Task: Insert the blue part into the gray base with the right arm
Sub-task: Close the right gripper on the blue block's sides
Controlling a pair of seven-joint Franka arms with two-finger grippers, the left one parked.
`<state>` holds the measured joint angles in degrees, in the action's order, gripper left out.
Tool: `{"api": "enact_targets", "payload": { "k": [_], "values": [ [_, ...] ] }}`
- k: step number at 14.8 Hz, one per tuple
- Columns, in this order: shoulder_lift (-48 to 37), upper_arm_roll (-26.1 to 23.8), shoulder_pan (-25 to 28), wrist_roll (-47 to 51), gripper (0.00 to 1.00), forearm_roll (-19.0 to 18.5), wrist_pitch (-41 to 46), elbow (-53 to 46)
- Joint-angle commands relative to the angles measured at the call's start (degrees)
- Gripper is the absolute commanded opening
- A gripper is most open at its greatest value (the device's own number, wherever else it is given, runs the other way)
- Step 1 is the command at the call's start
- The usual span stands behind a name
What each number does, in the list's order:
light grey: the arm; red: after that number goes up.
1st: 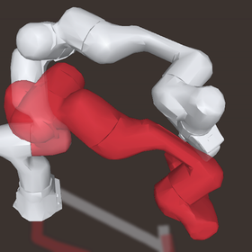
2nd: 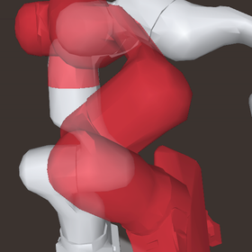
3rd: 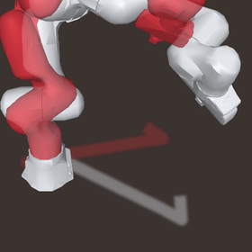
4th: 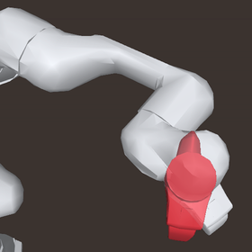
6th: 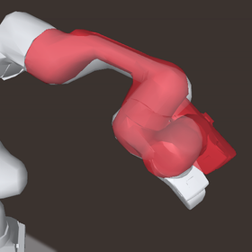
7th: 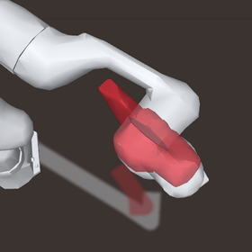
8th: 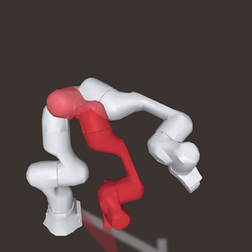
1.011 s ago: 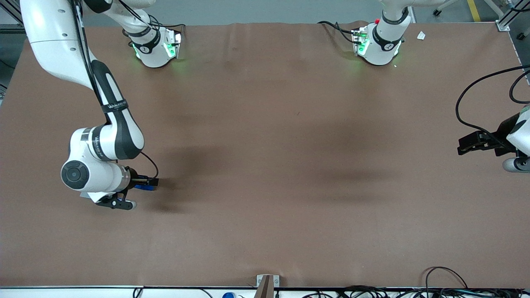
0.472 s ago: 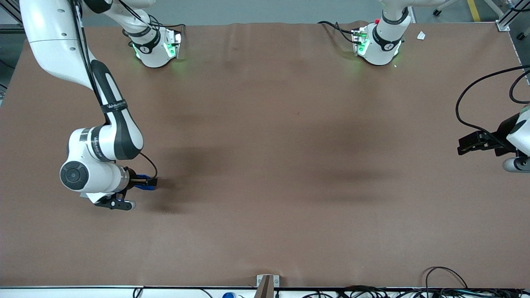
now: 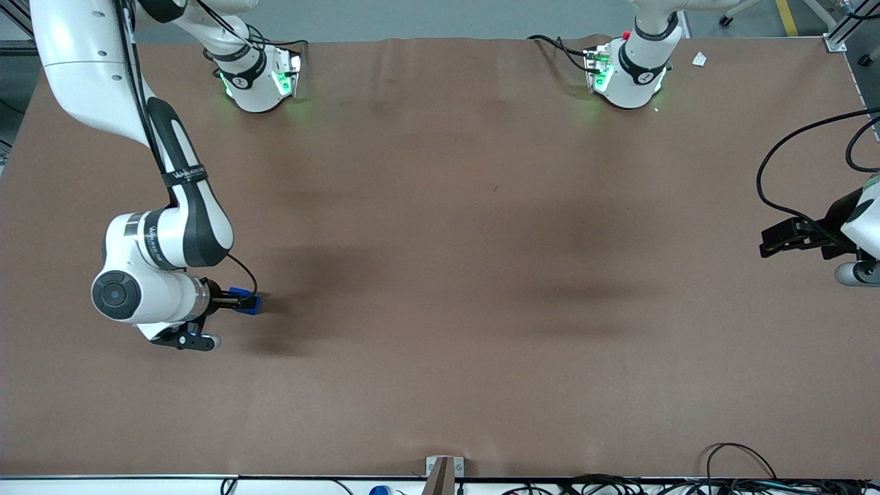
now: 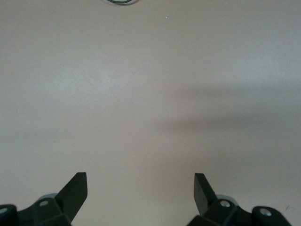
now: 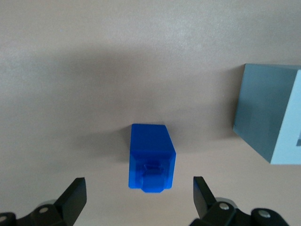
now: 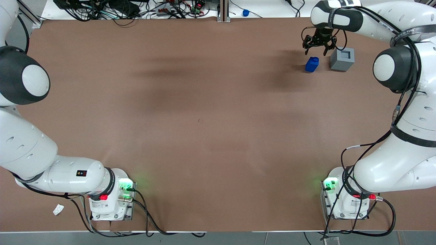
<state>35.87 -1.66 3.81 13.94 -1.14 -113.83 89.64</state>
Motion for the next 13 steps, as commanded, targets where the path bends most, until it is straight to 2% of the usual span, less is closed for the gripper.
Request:
{"api": "enact_targets", "payload": {
  "k": [1,6,8,11,13],
  "values": [
    [1.3,-0.7,-2.0,0.6,1.0,-0.4,-1.6,0.1],
    [2.7,-0.8,-3.1,1.2,1.0,0.5,-1.7,1.2],
    [2.7,-0.7,-2.8,1.2,1.0,3.6,-1.4,1.2],
    [2.7,-0.7,-2.7,1.2,1.0,3.9,-1.3,1.2],
    [2.7,-0.8,-2.9,1.2,0.91,3.9,-0.9,1.3]
  ]
}}
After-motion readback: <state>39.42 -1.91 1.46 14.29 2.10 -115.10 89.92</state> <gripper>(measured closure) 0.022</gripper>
